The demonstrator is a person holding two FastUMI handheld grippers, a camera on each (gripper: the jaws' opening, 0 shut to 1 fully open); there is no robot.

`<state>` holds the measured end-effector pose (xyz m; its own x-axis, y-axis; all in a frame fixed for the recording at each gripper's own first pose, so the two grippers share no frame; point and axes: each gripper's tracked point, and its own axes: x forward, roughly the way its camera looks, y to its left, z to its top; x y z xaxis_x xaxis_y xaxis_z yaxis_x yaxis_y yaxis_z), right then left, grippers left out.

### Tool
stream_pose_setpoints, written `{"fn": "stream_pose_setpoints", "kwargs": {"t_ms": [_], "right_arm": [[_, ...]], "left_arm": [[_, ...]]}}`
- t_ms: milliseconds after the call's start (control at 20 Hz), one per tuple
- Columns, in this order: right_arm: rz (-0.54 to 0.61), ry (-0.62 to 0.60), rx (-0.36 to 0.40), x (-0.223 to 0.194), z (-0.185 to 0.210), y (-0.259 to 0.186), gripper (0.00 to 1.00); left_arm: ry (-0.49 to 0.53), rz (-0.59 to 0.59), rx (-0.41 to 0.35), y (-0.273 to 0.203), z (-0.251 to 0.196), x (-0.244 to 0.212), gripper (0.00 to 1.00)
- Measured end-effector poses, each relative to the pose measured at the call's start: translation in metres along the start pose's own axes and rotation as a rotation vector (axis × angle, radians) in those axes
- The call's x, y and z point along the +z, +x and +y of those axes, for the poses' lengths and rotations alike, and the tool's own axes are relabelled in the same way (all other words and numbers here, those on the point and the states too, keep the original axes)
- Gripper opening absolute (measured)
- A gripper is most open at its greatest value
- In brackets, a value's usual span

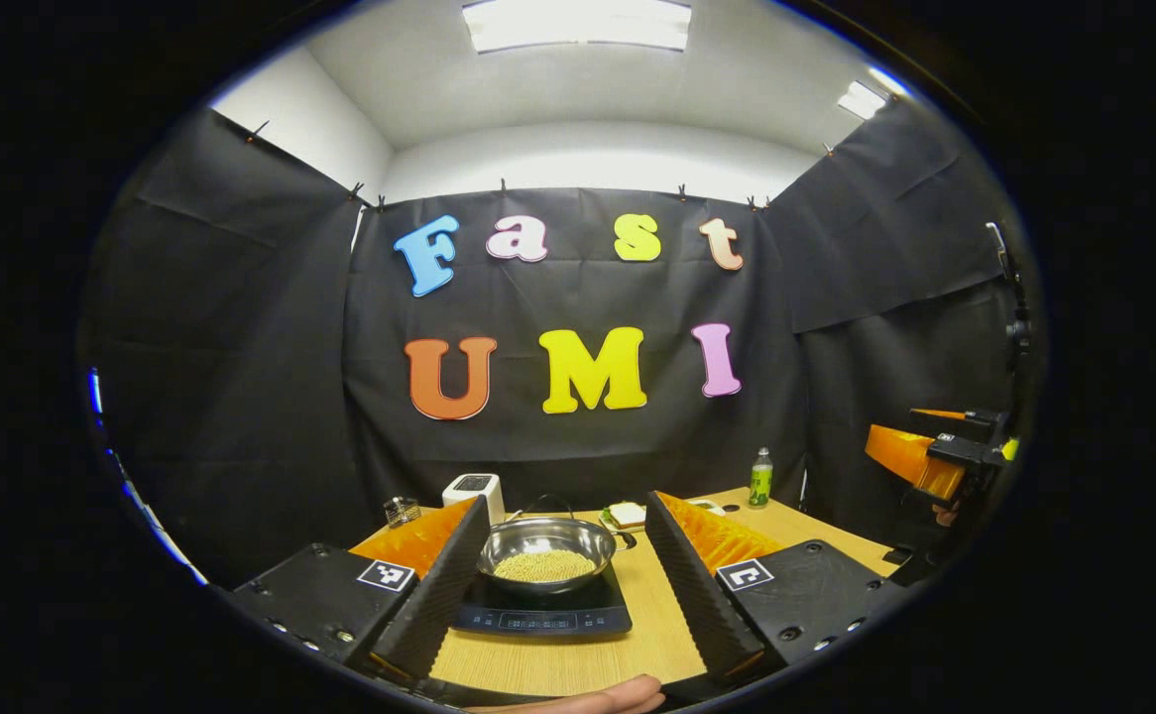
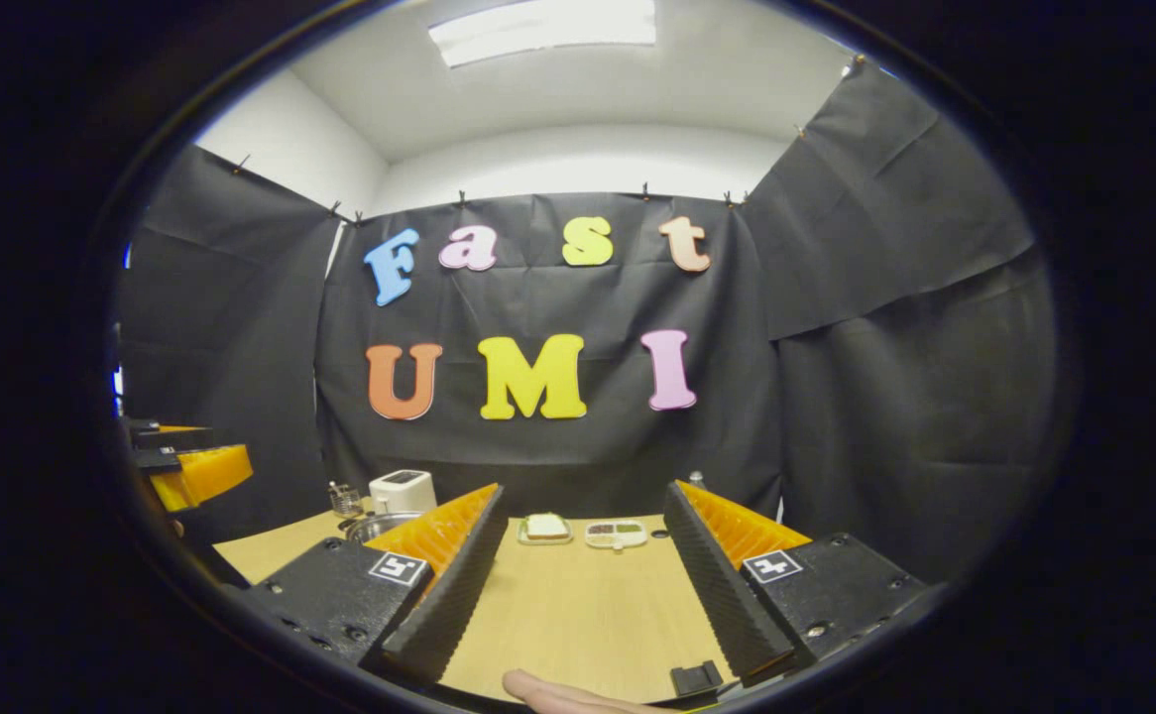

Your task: First push the handle of the pot to place it horizontally, then grasp the pot with both hands and set it on the induction cooktop.

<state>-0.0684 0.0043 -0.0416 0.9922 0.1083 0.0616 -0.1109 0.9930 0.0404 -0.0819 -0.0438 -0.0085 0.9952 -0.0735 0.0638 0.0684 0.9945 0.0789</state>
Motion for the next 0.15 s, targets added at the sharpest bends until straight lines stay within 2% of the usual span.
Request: {"fn": "stream_pose_setpoints", "kwargs": {"t_ms": [150], "right_arm": [[-0.01,0.023,0.01,0.0004,0.0027,0.0024,0.96]], "left_arm": [[0.006,0.006,0.011,0.0007,0.0048,-0.0039,0.95]]}}
